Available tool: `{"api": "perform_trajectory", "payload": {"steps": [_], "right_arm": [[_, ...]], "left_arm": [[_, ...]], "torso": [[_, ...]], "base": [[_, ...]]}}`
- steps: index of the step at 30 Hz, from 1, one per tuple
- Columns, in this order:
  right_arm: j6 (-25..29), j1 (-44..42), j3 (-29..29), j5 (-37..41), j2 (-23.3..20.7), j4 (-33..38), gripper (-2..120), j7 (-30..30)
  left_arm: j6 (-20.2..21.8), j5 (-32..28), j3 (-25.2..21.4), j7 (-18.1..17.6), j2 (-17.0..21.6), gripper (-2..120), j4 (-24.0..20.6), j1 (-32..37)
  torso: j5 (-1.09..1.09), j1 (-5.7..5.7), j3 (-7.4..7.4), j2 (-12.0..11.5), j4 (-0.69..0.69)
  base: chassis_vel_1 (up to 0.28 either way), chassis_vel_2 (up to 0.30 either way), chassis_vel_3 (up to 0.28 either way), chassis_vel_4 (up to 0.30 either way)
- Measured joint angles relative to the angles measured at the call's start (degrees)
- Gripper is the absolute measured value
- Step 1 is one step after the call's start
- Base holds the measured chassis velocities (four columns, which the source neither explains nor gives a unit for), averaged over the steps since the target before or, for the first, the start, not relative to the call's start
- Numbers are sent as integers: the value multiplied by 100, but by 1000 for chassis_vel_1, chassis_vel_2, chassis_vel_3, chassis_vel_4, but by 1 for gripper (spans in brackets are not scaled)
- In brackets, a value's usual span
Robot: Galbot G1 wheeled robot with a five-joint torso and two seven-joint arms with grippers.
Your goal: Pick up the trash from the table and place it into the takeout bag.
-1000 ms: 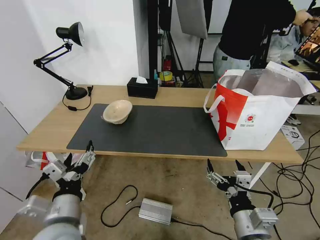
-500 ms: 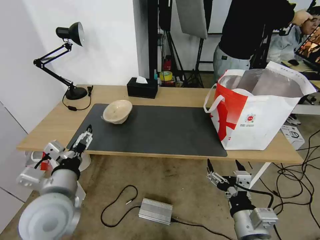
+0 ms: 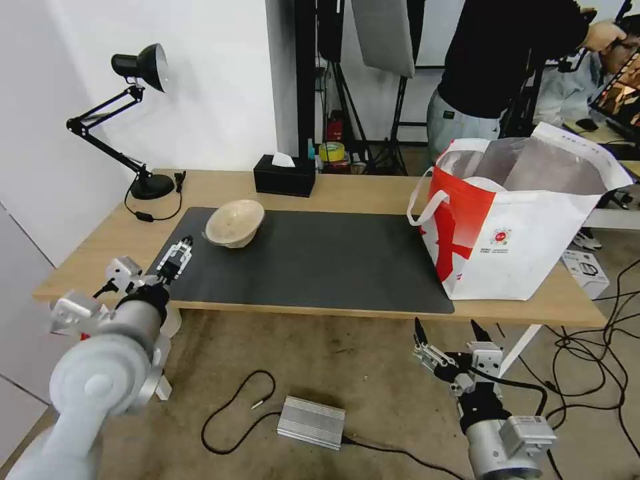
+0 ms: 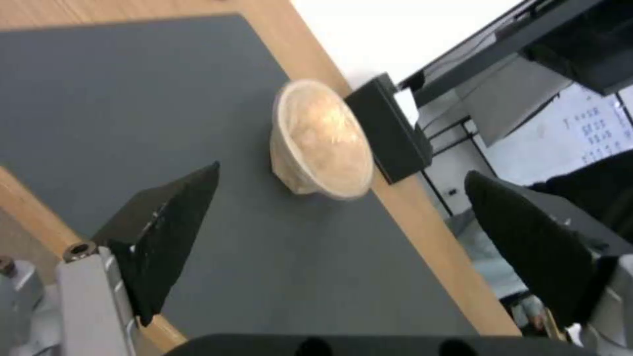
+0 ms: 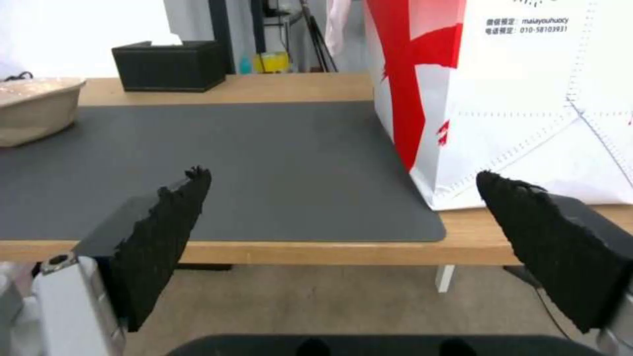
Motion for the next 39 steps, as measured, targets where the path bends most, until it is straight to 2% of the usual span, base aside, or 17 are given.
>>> {"api": "perform_trajectory", "payload": {"steps": [2, 3, 5, 9, 17, 22, 33, 39], "right_arm": [[0, 0, 0, 0, 0, 0, 100, 0], [0, 0, 0, 0, 0, 0, 100, 0], [0, 0, 0, 0, 0, 0, 100, 0], [0, 0, 0, 0, 0, 0, 100, 0], [0, 0, 0, 0, 0, 0, 100, 0], [0, 0, 0, 0, 0, 0, 100, 0], [0, 0, 0, 0, 0, 0, 100, 0], [0, 0, 0, 0, 0, 0, 100, 0]], "left_arm": [[0, 0, 0, 0, 0, 100, 0, 0], [172, -349, 21, -67, 23, 100, 128, -163], [244, -499, 45, -100, 25, 100, 236, -261], [293, -623, 127, -123, 22, 100, 485, -455], [318, -787, 289, -151, 35, 100, 895, -797], [319, -810, 341, -156, 43, 100, 1003, -899], [331, -886, 849, -258, 91, 100, 1595, -1609], [393, -900, 1086, -333, 37, 100, 1739, -1890]], "torso": [[0, 0, 0, 0, 0], [0, 0, 0, 0, 0], [0, 0, 0, 0, 0], [0, 0, 0, 0, 0], [0, 0, 0, 0, 0], [0, 0, 0, 0, 0], [0, 0, 0, 0, 0], [1, 0, 0, 0, 0]], "base": [[0, 0, 0, 0], [0, 0, 0, 0], [0, 0, 0, 0], [0, 0, 0, 0], [0, 0, 0, 0], [0, 0, 0, 0], [0, 0, 0, 0], [0, 0, 0, 0]]}}
